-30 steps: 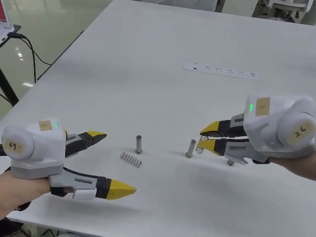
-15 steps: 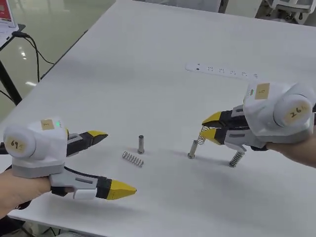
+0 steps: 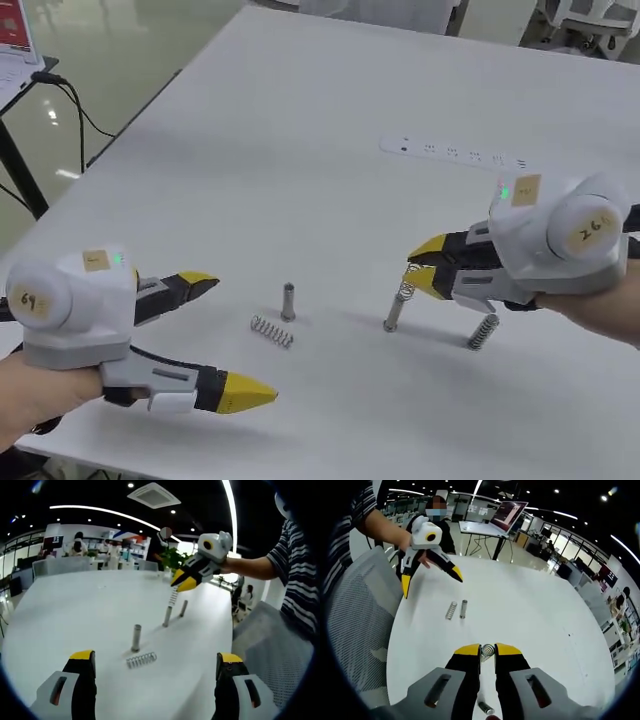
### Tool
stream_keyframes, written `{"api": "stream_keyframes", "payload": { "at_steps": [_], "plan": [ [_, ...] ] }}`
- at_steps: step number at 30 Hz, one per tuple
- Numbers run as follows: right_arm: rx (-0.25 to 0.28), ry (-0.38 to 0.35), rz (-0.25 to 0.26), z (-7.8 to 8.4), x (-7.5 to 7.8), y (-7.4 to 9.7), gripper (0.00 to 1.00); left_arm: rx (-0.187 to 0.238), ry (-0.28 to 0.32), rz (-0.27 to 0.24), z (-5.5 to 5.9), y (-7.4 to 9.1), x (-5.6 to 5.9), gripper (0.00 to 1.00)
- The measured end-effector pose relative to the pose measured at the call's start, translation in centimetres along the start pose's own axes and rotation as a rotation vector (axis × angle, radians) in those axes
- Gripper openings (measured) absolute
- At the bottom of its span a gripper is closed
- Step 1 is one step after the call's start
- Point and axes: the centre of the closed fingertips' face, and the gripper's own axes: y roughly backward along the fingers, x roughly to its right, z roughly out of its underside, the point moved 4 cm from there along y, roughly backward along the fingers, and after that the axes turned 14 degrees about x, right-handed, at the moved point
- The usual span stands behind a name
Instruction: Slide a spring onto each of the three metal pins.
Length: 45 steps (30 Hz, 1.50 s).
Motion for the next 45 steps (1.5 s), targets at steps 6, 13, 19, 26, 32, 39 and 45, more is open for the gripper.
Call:
{"api": "stream_keyframes", "payload": {
  "at_steps": [6, 13, 19, 26, 32, 39, 45],
  "plan": [
    [-0.003, -0.004, -0.004, 0.1, 0.0, -0.3, 0.07, 0.0, -0.001, -0.005, -0.1, 0.2, -0.2, 0.97],
    [-0.015, -0.012, -0.01, 0.6, 0.0, -0.5, 0.07, 0.015, 0.011, -0.012, -0.3, 0.3, -0.3, 0.96],
    [-0.009, -0.025, -0.005, 0.7, 0.0, -0.6, 0.07, 0.014, 0.011, -0.012, -0.3, 0.3, -0.2, 0.96],
    [-0.009, -0.028, -0.009, 0.8, -0.1, -0.7, 0.07, 0.011, 0.014, -0.016, -0.2, 0.5, -0.2, 0.95],
    [-0.012, -0.028, -0.01, 1.0, -0.1, -0.9, 0.07, 0.01, 0.013, -0.019, -0.1, 0.6, -0.3, 0.95],
    [-0.032, -0.035, -0.018, 1.9, -0.2, -1.5, 0.07, 0.008, 0.012, -0.02, -0.1, 0.6, -0.3, 0.95],
    [-0.054, -0.038, -0.026, 3.1, -0.2, -2.3, 0.08, 0.003, 0.013, -0.023, 0.1, 0.7, -0.3, 0.95]
  ]
}}
